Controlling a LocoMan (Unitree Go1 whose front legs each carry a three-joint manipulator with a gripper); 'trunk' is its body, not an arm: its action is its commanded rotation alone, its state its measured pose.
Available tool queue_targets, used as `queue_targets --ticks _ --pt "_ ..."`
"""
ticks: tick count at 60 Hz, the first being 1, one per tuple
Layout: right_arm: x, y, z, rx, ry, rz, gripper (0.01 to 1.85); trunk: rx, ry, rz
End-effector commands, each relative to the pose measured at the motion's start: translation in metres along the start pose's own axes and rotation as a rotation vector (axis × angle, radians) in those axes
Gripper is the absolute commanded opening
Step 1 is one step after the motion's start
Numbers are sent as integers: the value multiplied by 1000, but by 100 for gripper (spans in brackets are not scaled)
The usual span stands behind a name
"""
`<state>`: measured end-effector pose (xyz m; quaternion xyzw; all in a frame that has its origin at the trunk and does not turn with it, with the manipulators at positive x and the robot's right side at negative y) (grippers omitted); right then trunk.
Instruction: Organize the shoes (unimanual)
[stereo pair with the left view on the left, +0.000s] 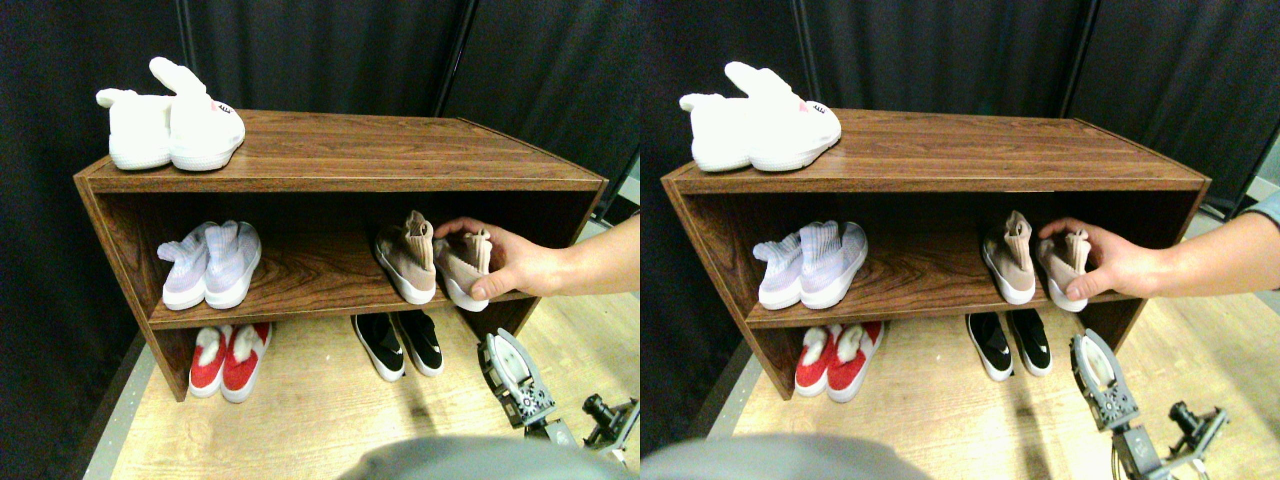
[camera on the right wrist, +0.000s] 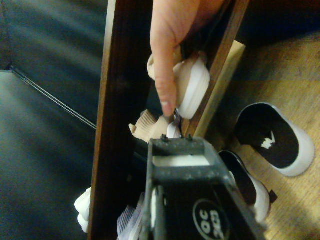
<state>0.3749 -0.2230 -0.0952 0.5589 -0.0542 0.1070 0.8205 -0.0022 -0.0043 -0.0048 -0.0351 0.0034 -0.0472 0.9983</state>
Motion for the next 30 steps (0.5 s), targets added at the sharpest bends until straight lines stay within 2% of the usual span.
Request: queue_targets --ticks 1,11,30 --pt "1 10 1 -11 -14 46 6 -19 9 -3" --pt "3 10 0 -8 -6 41 6 -17 12 -7" --pt "2 11 1 -23 -48 40 6 -15 17 -14"
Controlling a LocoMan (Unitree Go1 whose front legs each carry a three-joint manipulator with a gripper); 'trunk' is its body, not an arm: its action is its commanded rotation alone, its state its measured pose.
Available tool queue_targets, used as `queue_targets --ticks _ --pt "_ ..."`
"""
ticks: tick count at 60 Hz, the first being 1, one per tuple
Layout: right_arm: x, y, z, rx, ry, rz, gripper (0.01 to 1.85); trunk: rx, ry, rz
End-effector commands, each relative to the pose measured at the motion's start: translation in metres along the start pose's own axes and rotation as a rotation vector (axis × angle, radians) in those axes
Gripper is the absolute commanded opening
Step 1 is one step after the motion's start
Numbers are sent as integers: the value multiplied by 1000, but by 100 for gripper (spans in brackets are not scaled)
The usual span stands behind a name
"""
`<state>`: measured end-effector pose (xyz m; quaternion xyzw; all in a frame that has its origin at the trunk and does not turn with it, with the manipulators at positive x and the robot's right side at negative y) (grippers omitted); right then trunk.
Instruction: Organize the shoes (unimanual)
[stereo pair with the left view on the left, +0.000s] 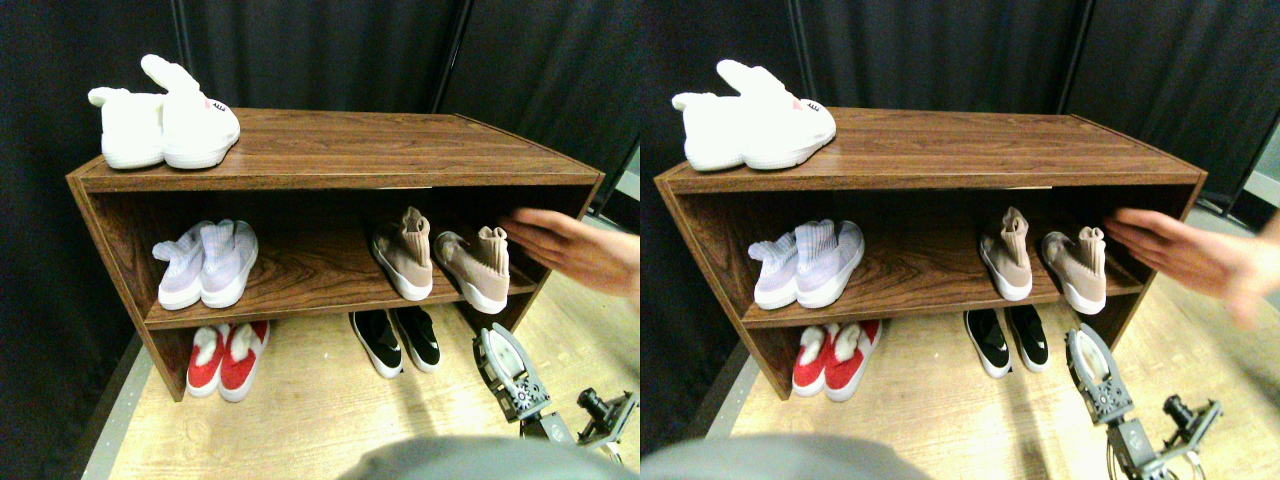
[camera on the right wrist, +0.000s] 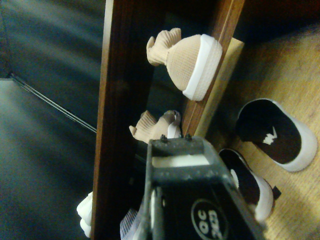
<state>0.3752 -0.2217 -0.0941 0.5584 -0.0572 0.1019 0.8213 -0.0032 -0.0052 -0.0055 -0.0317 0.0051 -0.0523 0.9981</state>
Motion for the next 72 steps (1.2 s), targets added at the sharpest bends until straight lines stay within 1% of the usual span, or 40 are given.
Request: queue_targets --ticks 1,5,7,8,9,10,11,12,13,14,15,16,18,19,20,22,24,25,27,30,34,37,39,41,43,44,48,52,54,56,57,61,66,68,72 --pt "1 10 2 -14 -44 44 6 -22 13 -4" --pt "0 10 3 -8 -63 51 6 -21 12 -7" --pt "-1 11 4 39 -70 51 6 -21 12 -7" --pt "-2 11 5 49 -74 43 7 -19 10 -8" --pt "-2 12 6 52 -74 39 14 -19 10 -8" --pt "-3 12 8 60 -69 31 31 -18 10 -10" --pt "-4 12 9 62 -69 28 41 -18 10 -10" --pt "-5 13 10 56 -79 23 63 -17 8 -12" --pt "-6 15 12 49 -89 20 81 -17 8 -12" --pt "-6 15 12 45 -94 19 88 -16 7 -13" --pt "-7 16 14 40 -98 19 104 -16 7 -13" --pt "-7 17 15 39 -99 20 112 -15 6 -15" --pt "-8 18 18 21 -102 23 140 -13 4 -15" --pt "-8 19 19 15 -102 24 145 -13 4 -15" --pt "-8 19 19 15 -102 24 145 -13 4 -15" --pt "-6 20 23 -7 -97 27 158 -11 5 -18" --pt "-5 21 24 -12 -97 27 160 -10 4 -18" --pt "-3 22 26 -49 -106 27 167 -10 4 -18" --pt "-1 22 28 -78 -107 27 171 -10 3 -18" --pt "1 23 29 -71 -103 25 174 -10 2 -18" --pt "10 21 32 -70 -98 24 178 -10 2 -18" --pt "14 19 34 -67 -88 22 178 -10 2 -18" --pt "20 16 35 -30 -69 21 177 -10 2 -18" --pt "21 15 36 -22 -67 20 177 -10 2 -18" --pt "28 13 37 -13 -61 11 174 -10 2 -18" --pt "29 12 37 -10 -54 8 174 -15 -2 -11" --pt "38 8 39 7 -41 -6 171 -16 -1 -10" --pt "49 1 39 39 -40 -48 171 -19 0 -7" --pt "50 0 39 48 -35 -51 171 -20 2 -4" --pt "58 -7 39 62 -26 -63 171 -20 2 -4" --pt "58 -7 39 62 -26 -63 171 -20 2 -4" --pt "67 -17 38 58 -16 -86 171 -22 3 4" --pt "72 -23 37 56 -24 -109 171 -22 5 6" --pt "75 -26 36 60 -40 -136 172 -23 6 7" --pt "81 -31 35 60 -48 -162 173 -26 8 10"
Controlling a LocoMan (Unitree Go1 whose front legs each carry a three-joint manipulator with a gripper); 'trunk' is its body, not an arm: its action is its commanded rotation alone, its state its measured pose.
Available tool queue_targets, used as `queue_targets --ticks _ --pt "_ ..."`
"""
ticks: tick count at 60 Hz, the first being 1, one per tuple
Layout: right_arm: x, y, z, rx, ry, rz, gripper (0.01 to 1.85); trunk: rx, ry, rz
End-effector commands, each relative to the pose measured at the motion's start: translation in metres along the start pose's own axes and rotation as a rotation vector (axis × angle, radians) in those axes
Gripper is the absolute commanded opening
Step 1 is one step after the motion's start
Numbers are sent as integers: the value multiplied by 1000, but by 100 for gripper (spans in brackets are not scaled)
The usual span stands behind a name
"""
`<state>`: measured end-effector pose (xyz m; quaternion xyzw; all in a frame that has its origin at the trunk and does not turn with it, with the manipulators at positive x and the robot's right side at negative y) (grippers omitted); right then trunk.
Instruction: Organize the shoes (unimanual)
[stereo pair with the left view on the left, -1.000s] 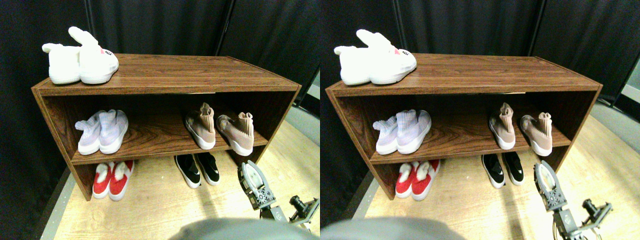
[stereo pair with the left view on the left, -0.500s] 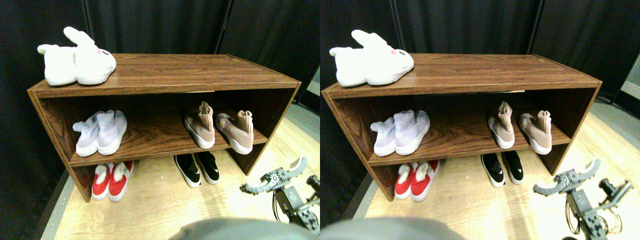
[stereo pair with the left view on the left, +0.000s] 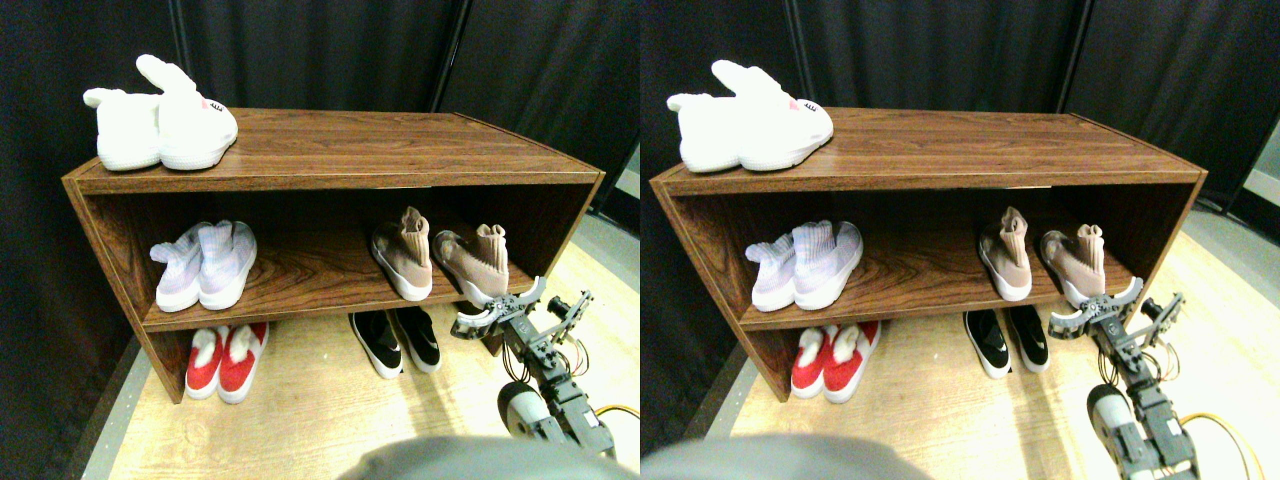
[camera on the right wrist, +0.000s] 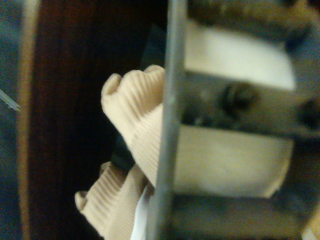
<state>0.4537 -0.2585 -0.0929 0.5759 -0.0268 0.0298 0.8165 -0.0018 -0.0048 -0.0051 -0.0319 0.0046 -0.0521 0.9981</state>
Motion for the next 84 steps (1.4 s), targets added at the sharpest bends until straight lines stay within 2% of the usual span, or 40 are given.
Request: queue_targets --ticks 1,10,20,22,32,46,53,71,77,78,79,80,82,83,84 --pt "8 1 -1 28 -12 -8 173 -25 9 9" --pt "22 -8 -4 67 1 -37 172 -27 11 17" --pt "25 -10 -9 47 -17 -47 162 -27 13 24" --pt "26 -10 -9 46 -11 -47 167 -27 13 24" --pt "27 -11 -10 43 -8 -45 167 -28 16 25" --pt "8 0 -9 39 13 -20 180 -26 15 14" --pt "-5 7 -7 58 56 23 178 -24 14 12" --pt "-38 20 7 31 35 86 164 -21 14 2" --pt "-51 26 19 -65 -56 93 132 -21 14 2" --pt "-51 26 19 -65 -56 93 132 -21 14 2" --pt "-54 28 27 -99 -86 101 99 -21 14 2" --pt "-54 28 27 -99 -86 101 99 -17 8 -6" --pt "-57 29 33 -113 -142 119 57 -17 8 -6" --pt "-58 30 35 -123 -155 123 46 -15 8 -7" --pt "-59 30 39 -148 -170 126 26 -15 8 -7"
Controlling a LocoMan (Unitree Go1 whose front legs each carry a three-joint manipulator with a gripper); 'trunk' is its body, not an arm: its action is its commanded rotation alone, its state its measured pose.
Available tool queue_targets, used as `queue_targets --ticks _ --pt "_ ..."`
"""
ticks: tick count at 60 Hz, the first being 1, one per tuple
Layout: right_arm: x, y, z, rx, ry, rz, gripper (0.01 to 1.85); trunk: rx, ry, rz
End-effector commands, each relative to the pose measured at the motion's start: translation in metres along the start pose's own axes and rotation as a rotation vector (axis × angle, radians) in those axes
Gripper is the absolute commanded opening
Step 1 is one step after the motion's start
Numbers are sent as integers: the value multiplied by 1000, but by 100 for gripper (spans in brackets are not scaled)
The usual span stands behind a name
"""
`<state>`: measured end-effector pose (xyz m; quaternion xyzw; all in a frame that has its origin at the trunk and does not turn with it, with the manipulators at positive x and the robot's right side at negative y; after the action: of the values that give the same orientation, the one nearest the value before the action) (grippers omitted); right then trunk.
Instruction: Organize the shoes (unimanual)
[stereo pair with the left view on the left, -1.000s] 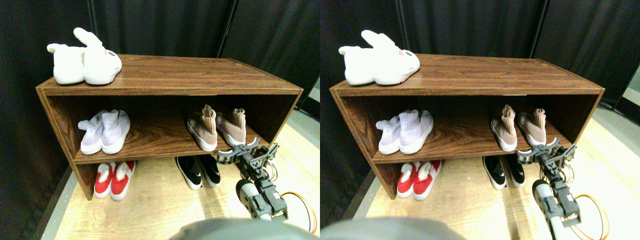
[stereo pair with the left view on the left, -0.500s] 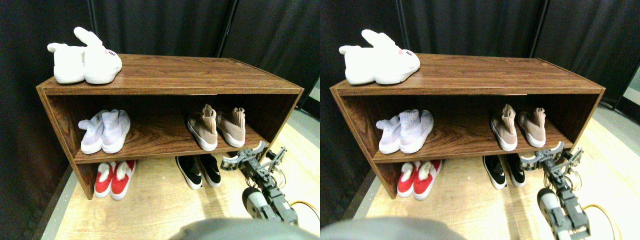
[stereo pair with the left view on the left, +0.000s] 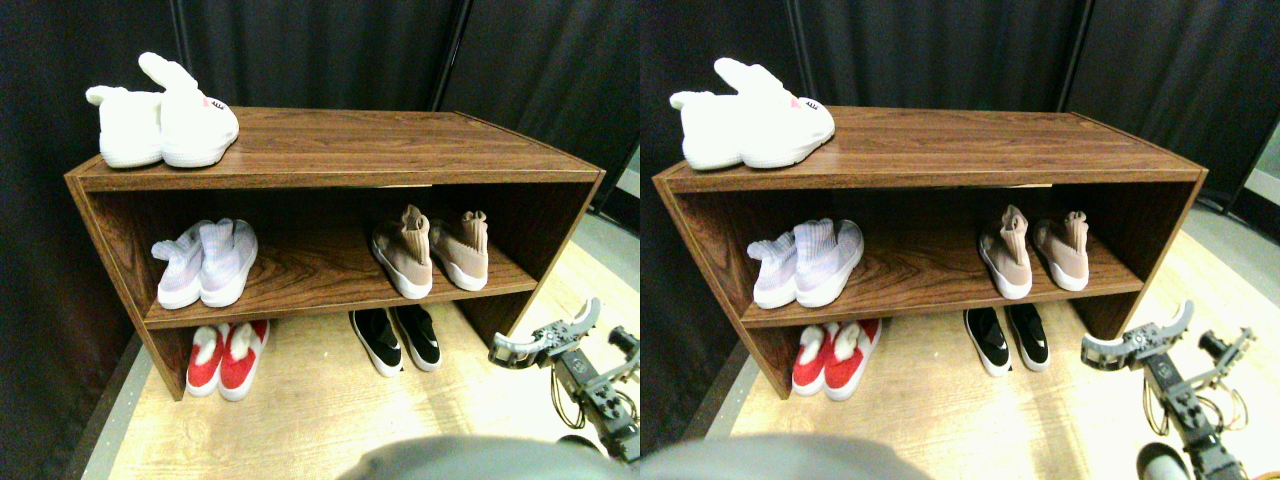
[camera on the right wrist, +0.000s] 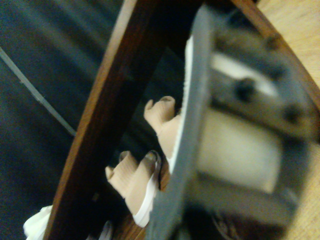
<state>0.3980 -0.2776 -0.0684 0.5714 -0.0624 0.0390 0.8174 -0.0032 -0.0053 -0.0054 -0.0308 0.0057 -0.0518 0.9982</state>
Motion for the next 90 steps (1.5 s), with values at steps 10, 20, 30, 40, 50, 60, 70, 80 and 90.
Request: queue_targets --ticks 10,20,30,40,50,60,70,80,90 --pt "-6 16 36 -173 -198 110 6 -14 5 -10" --pt "3 17 52 -202 -198 142 6 -13 7 -9" --pt "38 4 57 -129 -236 83 6 -13 9 -2" --pt "70 -14 58 -76 -189 37 6 -17 15 11" --pt "101 -34 57 -57 -216 -38 6 -23 20 24" --pt "122 -48 56 -7 -203 -78 6 -29 23 38" --pt "126 -51 50 -43 -180 -93 6 -41 20 59" --pt "128 -52 42 -26 -136 -94 6 -48 18 71" --pt "125 -42 22 -17 -83 -91 6 -59 18 81"
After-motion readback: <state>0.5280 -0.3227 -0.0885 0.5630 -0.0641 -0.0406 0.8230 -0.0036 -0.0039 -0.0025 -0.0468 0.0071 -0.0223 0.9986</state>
